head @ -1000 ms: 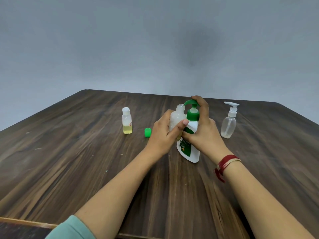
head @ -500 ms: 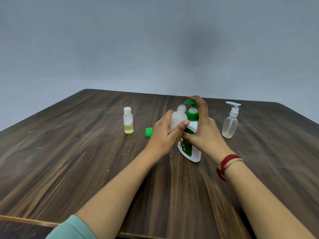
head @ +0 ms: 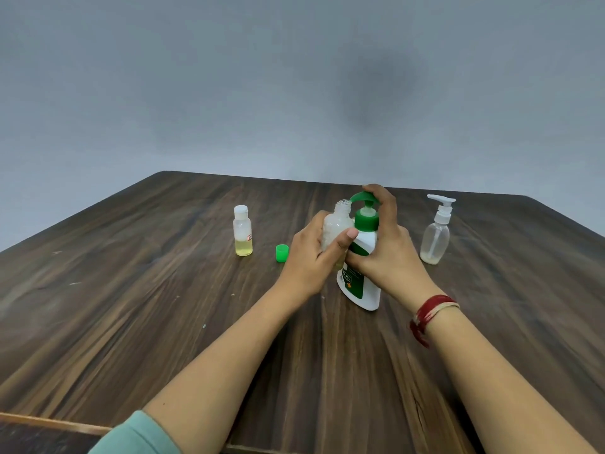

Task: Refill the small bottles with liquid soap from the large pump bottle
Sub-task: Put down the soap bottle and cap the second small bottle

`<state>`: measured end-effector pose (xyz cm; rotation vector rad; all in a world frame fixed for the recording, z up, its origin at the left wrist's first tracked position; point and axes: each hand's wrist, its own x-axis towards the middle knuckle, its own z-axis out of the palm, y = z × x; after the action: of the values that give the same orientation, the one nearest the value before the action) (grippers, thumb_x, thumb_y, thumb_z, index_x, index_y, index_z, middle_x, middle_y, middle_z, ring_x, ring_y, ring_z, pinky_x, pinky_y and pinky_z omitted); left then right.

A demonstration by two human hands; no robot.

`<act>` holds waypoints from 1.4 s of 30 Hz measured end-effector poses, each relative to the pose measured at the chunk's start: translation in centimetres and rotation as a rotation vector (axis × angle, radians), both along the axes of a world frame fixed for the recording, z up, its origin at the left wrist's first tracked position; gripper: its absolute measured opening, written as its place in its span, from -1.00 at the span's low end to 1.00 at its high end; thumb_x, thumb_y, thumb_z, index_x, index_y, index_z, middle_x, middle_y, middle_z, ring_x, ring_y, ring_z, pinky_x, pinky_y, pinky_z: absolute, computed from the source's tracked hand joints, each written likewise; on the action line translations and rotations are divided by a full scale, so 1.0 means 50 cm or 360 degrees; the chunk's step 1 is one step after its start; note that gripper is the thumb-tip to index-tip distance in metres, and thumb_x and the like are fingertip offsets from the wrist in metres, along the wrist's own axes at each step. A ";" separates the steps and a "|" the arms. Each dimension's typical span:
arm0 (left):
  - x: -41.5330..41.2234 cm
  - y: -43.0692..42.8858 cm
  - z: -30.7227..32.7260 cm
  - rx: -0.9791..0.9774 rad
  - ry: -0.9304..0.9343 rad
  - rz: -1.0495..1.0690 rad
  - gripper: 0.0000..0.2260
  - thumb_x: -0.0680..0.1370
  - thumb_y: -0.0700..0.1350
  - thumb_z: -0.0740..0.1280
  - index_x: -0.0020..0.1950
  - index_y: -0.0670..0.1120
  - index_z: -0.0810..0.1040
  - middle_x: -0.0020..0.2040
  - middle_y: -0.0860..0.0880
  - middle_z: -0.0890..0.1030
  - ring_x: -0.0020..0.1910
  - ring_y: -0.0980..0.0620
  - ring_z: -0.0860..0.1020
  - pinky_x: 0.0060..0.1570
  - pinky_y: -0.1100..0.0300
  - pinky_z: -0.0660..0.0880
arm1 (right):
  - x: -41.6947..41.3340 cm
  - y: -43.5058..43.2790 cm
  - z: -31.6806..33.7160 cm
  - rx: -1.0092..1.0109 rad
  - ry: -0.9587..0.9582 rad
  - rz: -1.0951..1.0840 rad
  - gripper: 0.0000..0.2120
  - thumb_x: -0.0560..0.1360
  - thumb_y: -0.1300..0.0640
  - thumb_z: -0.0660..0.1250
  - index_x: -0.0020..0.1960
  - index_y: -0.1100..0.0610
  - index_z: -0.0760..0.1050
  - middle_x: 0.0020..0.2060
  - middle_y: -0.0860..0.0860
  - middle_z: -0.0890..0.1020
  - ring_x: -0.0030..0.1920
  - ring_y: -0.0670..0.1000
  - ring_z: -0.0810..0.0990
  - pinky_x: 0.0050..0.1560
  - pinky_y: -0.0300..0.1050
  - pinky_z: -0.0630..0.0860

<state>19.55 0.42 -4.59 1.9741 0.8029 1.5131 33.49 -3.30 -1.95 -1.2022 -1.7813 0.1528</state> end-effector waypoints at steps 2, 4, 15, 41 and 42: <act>-0.002 0.000 0.001 0.0000 0.0013 0.0014 -0.58 0.45 0.30 0.21 -0.01 -0.05 0.46 -0.21 0.11 0.53 -0.24 0.24 0.50 -0.28 0.40 0.39 | 0.003 0.001 -0.002 -0.0013 0.0006 -0.0003 -0.11 0.38 0.19 0.50 0.41 -0.29 -0.01 0.05 -0.29 0.49 -0.06 -0.14 0.62 0.01 -0.18 0.56; -0.004 -0.001 0.003 -0.0011 -0.0021 0.0058 -0.55 0.44 0.34 0.22 0.10 0.01 0.40 -0.16 0.11 0.55 -0.23 0.23 0.53 -0.28 0.41 0.40 | 0.006 0.003 -0.005 -0.0008 0.0020 0.0004 -0.05 0.40 0.17 0.50 0.48 -0.28 -0.07 0.03 -0.33 0.49 -0.06 -0.14 0.62 0.02 -0.18 0.56; -0.017 0.011 0.003 0.0083 -0.0182 -0.0018 -0.65 0.60 0.11 0.20 0.33 0.32 0.17 -0.17 -0.18 0.62 -0.31 -0.24 0.61 -0.24 -0.22 0.57 | 0.016 0.016 -0.016 -0.0140 0.0415 0.0076 0.09 0.33 0.32 0.53 0.54 -0.20 -0.11 0.12 -0.15 0.53 0.19 -0.09 0.55 0.28 -0.02 0.49; -0.016 0.005 -0.001 0.0106 -0.0099 0.0057 -0.76 0.56 0.18 0.19 0.21 0.33 0.25 -0.20 -0.14 0.62 -0.32 -0.17 0.62 -0.25 -0.17 0.57 | 0.020 0.042 -0.067 -0.0147 0.0635 0.0397 -0.17 0.27 -0.01 0.42 0.46 0.05 0.17 0.17 -0.08 0.49 0.14 -0.02 0.56 0.14 -0.09 0.53; -0.016 0.004 0.000 0.0112 -0.0097 0.0061 -0.76 0.56 0.18 0.19 0.20 0.30 0.25 -0.20 -0.12 0.63 -0.30 -0.13 0.62 -0.25 -0.16 0.58 | 0.018 0.043 -0.069 -0.0124 0.0635 0.0386 -0.17 0.29 -0.02 0.43 0.47 0.06 0.16 0.17 -0.13 0.49 0.15 -0.04 0.55 0.15 -0.10 0.52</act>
<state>18.77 0.61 -4.62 1.9629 0.7760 1.6364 34.40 -1.17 -5.38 -0.9267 -1.5694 0.5682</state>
